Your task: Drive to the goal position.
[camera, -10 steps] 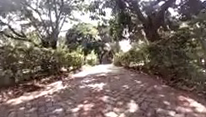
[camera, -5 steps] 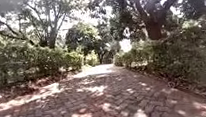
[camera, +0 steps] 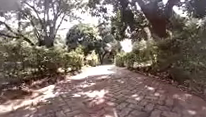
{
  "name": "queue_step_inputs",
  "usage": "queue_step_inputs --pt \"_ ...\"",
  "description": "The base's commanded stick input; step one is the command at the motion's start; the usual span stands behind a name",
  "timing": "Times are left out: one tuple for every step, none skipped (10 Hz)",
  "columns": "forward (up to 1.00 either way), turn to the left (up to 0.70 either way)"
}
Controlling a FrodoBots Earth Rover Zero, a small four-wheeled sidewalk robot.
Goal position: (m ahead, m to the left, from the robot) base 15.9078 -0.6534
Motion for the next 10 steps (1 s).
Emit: queue_step_inputs --pt "0.7 0.0" --pt "0.7 0.0" --pt "0.7 0.0" --pt "0.7 0.0" --pt "0.7 0.0" --pt "0.7 0.0" --pt "0.7 0.0" --pt "0.7 0.0" --pt "0.7 0.0" --pt "0.7 0.0"
